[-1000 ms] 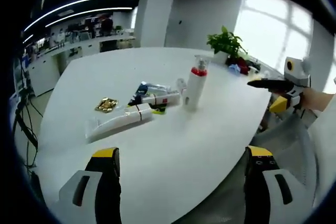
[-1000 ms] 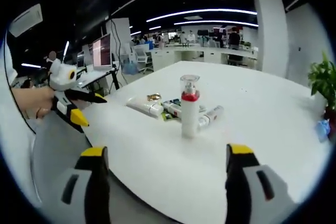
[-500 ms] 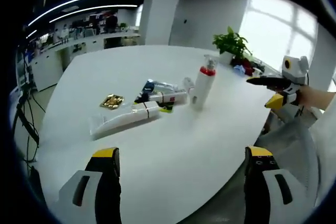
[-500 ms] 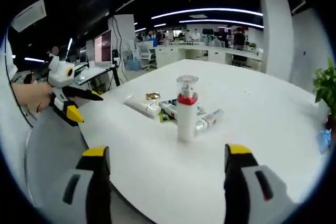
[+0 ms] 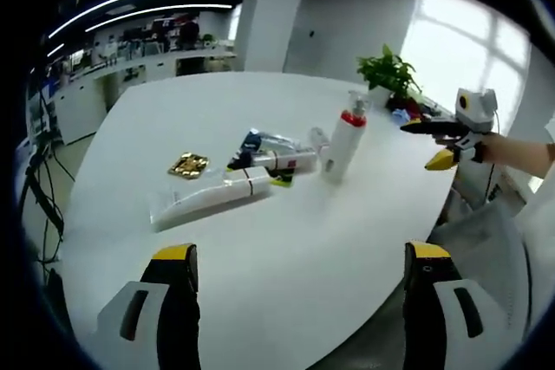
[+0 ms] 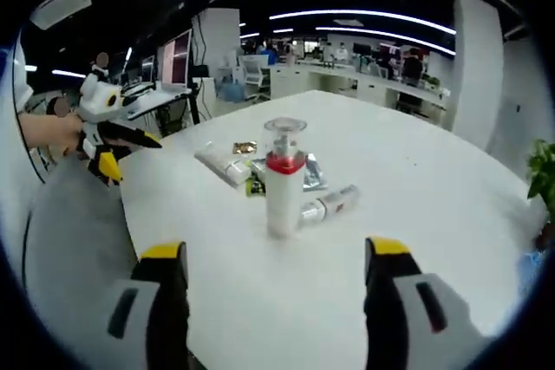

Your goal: Arrange the skincare products in the storage area until every visible bottle or jar stands upright without overlapping.

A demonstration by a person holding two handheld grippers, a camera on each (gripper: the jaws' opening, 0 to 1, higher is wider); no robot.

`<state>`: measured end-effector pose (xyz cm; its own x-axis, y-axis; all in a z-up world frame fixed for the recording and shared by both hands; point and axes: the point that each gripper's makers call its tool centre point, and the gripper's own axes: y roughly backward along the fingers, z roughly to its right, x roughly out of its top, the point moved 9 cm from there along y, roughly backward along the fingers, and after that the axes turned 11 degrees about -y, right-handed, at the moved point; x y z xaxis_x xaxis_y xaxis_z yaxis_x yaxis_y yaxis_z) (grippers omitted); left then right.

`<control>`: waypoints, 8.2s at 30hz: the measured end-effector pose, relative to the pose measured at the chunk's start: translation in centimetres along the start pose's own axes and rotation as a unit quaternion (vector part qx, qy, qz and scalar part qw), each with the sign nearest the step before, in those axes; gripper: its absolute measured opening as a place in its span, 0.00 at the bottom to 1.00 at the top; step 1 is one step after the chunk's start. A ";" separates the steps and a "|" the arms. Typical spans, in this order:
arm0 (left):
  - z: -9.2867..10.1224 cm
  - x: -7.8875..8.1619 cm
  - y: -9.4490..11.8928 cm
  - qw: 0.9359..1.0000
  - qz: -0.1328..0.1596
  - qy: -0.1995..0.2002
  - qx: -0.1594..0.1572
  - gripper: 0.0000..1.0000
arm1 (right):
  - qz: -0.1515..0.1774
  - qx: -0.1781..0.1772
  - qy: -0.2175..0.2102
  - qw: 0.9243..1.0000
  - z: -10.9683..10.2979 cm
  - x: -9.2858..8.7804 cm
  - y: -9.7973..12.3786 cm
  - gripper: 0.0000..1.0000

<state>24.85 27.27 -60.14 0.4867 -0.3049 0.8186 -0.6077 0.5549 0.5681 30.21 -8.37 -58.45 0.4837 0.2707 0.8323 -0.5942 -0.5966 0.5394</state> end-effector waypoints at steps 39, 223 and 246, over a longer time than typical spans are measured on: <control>-1.8 -0.6 -1.5 0.999 -0.012 0.044 0.021 0.97 | -0.146 0.129 0.247 0.949 8.3 4.5 -10.5 0.65; 11.3 10.8 0.9 0.918 0.183 0.043 -0.349 0.49 | 0.164 0.366 -0.163 0.902 -12.6 2.8 2.9 0.19; 11.7 11.5 1.2 0.908 0.183 0.022 -0.375 0.17 | 0.170 0.387 -0.168 0.891 -13.2 3.2 3.4 0.20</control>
<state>22.33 15.38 -49.07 0.3729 0.0285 0.9274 -0.1428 0.9894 0.0270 21.20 0.41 -52.27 0.6024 -0.1895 0.7754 -0.1861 -0.9780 -0.0945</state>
